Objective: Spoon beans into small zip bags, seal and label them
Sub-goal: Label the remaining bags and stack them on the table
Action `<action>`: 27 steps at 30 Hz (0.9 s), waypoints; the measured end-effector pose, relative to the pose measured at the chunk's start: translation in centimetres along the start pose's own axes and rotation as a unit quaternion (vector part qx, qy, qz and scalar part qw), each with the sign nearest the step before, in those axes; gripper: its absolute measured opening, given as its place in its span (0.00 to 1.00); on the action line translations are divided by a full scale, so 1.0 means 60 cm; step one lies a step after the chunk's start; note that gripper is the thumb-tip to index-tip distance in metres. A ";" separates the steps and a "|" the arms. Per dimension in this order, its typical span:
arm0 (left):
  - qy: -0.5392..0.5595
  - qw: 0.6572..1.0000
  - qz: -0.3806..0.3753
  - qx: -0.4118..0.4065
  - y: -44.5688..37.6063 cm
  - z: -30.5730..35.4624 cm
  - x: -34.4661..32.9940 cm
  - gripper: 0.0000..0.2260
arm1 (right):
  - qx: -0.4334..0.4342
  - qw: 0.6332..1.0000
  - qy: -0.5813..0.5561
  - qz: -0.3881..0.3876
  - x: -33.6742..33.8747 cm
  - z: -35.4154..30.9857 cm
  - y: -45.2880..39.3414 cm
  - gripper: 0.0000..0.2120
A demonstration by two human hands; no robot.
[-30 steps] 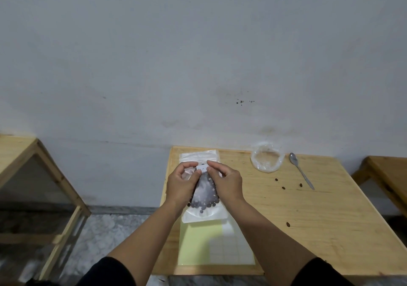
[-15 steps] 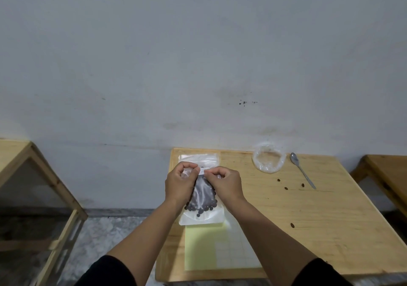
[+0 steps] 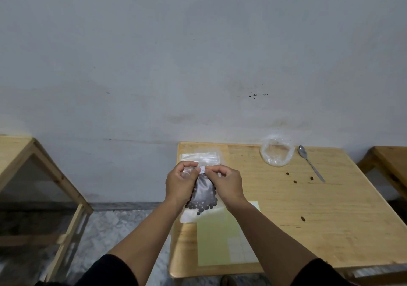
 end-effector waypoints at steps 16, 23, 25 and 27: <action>-0.093 0.995 -0.029 0.014 -0.078 -0.050 -0.073 0.22 | -0.018 0.993 0.089 0.081 0.038 0.027 -0.113 0.07; -0.169 0.983 -0.033 0.064 -0.105 -0.096 -0.106 0.21 | -0.034 0.981 0.182 0.050 0.026 0.048 -0.195 0.15; -0.195 0.977 -0.053 0.065 -0.107 -0.106 -0.114 0.21 | -0.033 0.975 0.216 0.047 0.023 0.057 -0.207 0.15; -0.213 0.972 -0.075 0.066 -0.108 -0.117 -0.120 0.21 | -0.021 0.963 0.263 0.047 0.019 0.064 -0.217 0.15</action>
Point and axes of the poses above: each hand's wrist, its own y-axis away from the middle knuckle, its own x-axis out of the back of the hand, z = x × y, the point moved 3 cm from there along -y, towards the middle knuckle, and after that the axes turned 14 degrees about -x, right-handed, at the moved point
